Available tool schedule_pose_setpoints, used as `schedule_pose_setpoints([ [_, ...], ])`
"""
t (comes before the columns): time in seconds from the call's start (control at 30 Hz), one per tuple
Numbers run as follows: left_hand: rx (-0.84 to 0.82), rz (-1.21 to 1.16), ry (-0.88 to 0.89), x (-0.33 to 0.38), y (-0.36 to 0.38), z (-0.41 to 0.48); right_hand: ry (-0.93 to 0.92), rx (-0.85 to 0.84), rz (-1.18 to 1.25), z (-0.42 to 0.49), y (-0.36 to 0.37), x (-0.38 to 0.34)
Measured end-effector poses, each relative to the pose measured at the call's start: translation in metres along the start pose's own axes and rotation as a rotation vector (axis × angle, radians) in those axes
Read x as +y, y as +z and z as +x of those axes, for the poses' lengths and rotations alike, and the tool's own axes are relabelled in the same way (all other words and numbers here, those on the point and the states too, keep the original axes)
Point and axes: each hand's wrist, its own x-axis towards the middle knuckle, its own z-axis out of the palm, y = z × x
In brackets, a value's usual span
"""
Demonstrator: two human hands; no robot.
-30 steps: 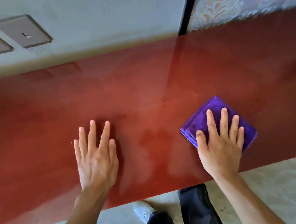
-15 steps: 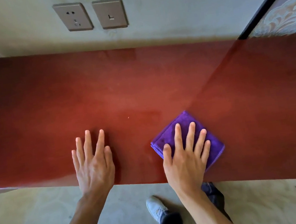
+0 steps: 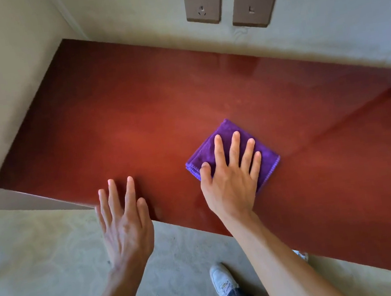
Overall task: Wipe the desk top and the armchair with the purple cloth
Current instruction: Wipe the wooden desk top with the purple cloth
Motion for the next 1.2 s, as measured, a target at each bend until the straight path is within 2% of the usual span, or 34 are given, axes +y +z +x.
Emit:
schedule_pose_setpoints([
  [0.3, 0.024, -0.041, -0.118, -0.037, -0.005, 0.031, -0.042, -0.008, -0.091, 0.043, 0.015, -0.05],
  [0.47, 0.101, -0.086, -0.162, -0.054, -0.01, 0.062, -0.103, -0.009, -0.093, 0.09, 0.027, -0.091],
  [0.6, 0.096, -0.132, -0.255, -0.066, -0.012, 0.091, -0.152, -0.034, -0.097, 0.132, 0.035, -0.127],
  [0.8, 0.087, -0.06, -0.298, -0.062, -0.007, 0.101, -0.211, -0.049, -0.093, 0.173, 0.048, -0.185],
  [1.07, 0.126, -0.051, -0.305, -0.063, -0.002, 0.102, -0.395, -0.103, -0.106, 0.192, 0.066, -0.273],
  [1.2, 0.118, -0.091, -0.298, -0.063, -0.001, 0.102, -0.57, -0.165, -0.108, 0.168, 0.076, -0.31],
])
